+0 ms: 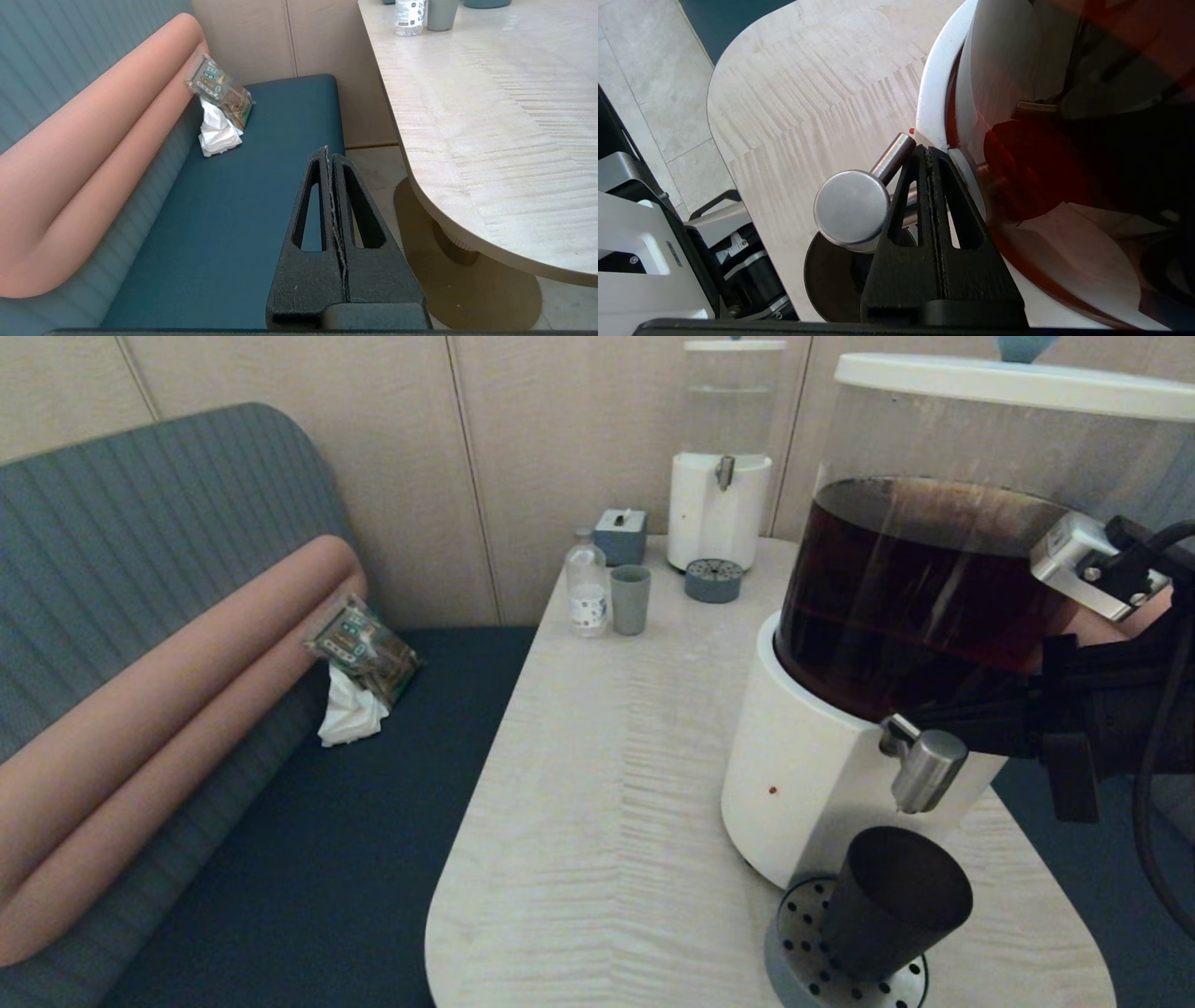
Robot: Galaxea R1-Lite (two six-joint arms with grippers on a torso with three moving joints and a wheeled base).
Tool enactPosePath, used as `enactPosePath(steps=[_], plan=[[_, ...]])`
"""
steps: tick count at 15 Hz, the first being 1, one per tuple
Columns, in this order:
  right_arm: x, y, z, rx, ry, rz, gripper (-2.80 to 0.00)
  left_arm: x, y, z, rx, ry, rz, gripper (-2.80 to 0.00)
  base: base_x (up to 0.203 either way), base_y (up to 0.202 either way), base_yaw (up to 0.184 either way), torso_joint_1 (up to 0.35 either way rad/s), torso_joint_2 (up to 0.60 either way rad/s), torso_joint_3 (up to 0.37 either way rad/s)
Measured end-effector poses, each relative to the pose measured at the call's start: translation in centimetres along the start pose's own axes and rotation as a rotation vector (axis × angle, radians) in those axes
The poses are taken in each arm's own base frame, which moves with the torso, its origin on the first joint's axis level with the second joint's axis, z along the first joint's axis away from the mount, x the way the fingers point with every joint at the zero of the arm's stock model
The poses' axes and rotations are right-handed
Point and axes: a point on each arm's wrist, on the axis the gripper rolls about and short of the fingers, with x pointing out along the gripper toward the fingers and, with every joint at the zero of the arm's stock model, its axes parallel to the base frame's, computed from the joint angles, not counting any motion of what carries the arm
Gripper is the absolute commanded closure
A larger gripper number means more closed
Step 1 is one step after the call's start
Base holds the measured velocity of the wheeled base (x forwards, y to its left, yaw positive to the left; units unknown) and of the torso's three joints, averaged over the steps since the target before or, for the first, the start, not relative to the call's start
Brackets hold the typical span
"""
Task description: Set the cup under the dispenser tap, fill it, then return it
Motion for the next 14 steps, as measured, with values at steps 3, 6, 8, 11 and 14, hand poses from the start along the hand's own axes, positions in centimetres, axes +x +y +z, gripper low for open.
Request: enactPosePath(steps=[3, 6, 8, 11, 14], plan=[[0.00, 0.02, -0.01, -0.040, -0.004, 0.006, 0.00, 0.00, 0.00, 0.00, 0.000, 0.000, 0.000, 0.00, 0.000, 0.000, 0.000, 0.000, 0.00, 0.000], [-0.01, 0.04, 0.00, -0.044, -0.008, 0.012, 0.00, 0.00, 0.00, 0.00, 0.000, 0.000, 0.000, 0.00, 0.000, 0.000, 0.000, 0.000, 0.00, 0.000], [-0.01, 0.05, 0.01, -0.045, -0.011, 0.019, 0.00, 0.00, 0.00, 0.00, 0.000, 0.000, 0.000, 0.00, 0.000, 0.000, 0.000, 0.000, 0.00, 0.000], [0.00, 0.05, 0.03, -0.045, -0.013, 0.022, 0.00, 0.00, 0.00, 0.00, 0.000, 0.000, 0.000, 0.00, 0.000, 0.000, 0.000, 0.000, 0.00, 0.000], [0.00, 0.06, 0.04, -0.045, -0.015, 0.027, 0.00, 0.00, 0.00, 0.00, 0.000, 0.000, 0.000, 0.00, 0.000, 0.000, 0.000, 0.000, 0.00, 0.000]])
